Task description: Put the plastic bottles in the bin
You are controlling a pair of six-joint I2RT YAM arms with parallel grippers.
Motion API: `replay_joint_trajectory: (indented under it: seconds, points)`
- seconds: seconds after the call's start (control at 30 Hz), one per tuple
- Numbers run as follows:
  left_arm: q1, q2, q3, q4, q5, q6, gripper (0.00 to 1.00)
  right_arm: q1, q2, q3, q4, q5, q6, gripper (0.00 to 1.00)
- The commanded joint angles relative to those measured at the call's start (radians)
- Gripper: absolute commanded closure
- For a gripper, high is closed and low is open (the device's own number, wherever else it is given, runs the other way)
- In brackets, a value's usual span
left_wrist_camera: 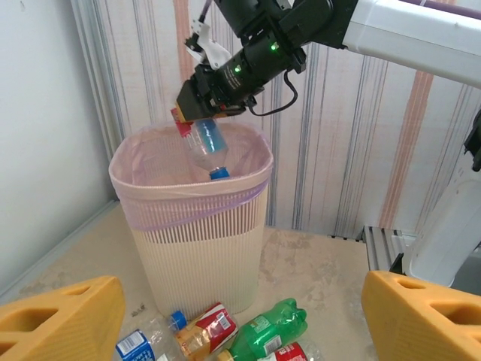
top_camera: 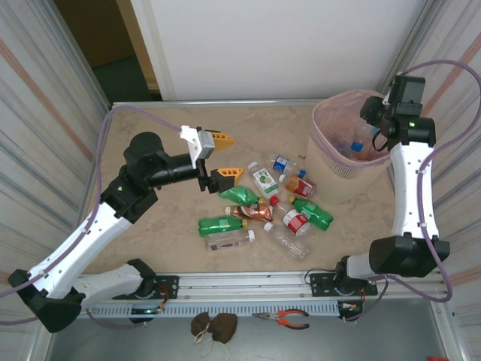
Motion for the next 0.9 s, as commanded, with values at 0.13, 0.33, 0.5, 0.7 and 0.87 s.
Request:
replay_joint_trajectory:
  seconds: [0.13, 0.33, 0.5, 0.7, 0.87]
  points:
    - [0.022, -0.021, -0.021, 0.009, 0.007, 0.013, 0.18, 0.007, 0.046, -0.081, -0.113, 0.233, 0.403, 0.63]
    - [0.023, -0.035, -0.040, 0.006, -0.001, 0.010, 0.18, 0.015, 0.142, -0.103, -0.195, 0.301, 0.547, 0.63]
    - [0.026, -0.053, -0.057, 0.001, -0.016, 0.010, 0.18, 0.015, 0.177, -0.152, -0.164, 0.295, 0.588, 0.63]
    - [0.030, -0.063, -0.063, -0.017, -0.026, 0.016, 0.18, 0.012, 0.224, -0.152, -0.188, 0.299, 0.624, 0.52]
    - [0.041, -0.065, -0.064, -0.037, -0.028, 0.028, 0.18, 0.010, 0.212, -0.142, -0.198, 0.310, 0.629, 0.38]
